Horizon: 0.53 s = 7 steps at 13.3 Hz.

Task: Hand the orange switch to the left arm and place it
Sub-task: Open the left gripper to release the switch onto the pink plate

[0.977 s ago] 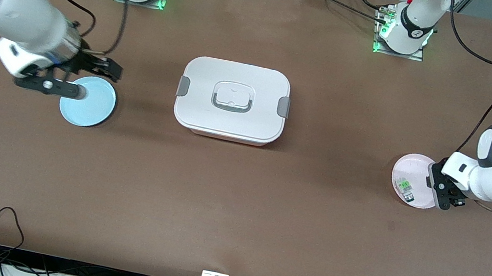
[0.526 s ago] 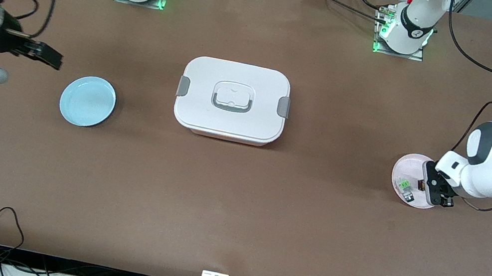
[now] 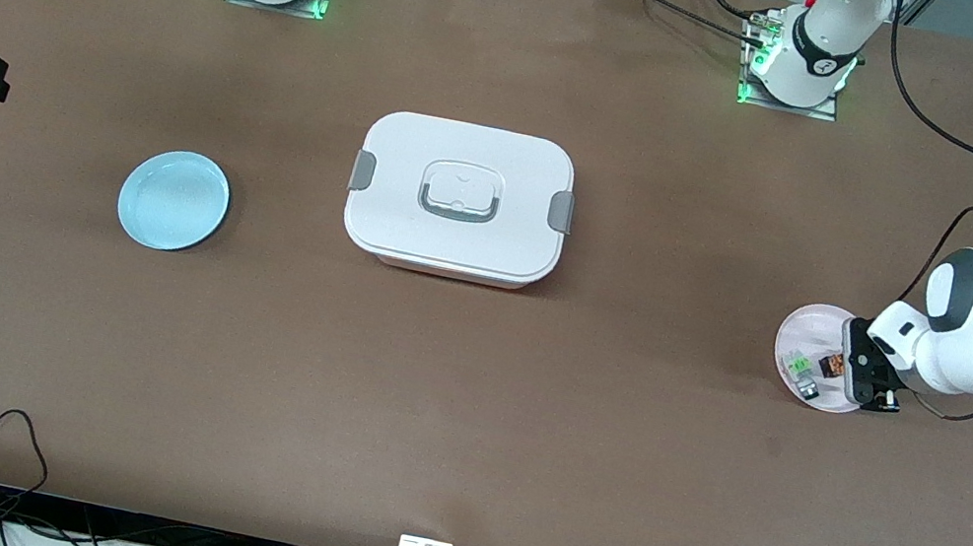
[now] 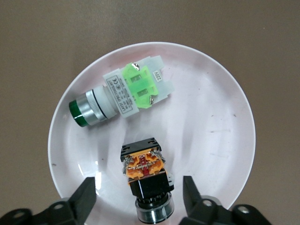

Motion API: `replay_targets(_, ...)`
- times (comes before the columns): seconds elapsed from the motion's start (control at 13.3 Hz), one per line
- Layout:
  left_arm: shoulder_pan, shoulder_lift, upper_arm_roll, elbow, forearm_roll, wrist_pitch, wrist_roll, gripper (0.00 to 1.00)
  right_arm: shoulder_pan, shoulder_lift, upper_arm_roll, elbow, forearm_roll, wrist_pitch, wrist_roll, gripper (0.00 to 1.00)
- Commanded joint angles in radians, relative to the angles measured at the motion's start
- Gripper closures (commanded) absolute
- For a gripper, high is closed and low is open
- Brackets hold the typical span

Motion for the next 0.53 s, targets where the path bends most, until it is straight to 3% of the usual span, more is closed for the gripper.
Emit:
replay_targets(0.0, 0.012, -0.052, -0.028, 0.015, 0.023, -0.080, 0.011, 0.00, 0.006, -0.047, -0.004, -0.068, 0.008, 0.009, -0.001, 0.00)
replay_targets(0.23, 0.012, -0.109, -0.078, 0.052, 0.020, -0.211, -0.038, 0.00, 0.006, -0.096, -0.024, -0.139, 0.062, 0.046, -0.001, 0.00)
replay_targets(0.3, 0.012, -0.112, -0.103, 0.125, 0.018, -0.332, -0.065, 0.00, 0.006, -0.153, -0.028, -0.214, 0.063, 0.084, 0.011, 0.00)
replay_targets(0.45, 0.006, -0.112, -0.130, 0.249, 0.008, -0.522, -0.123, 0.00, 0.006, -0.185, -0.031, -0.236, 0.062, 0.046, 0.057, 0.00)
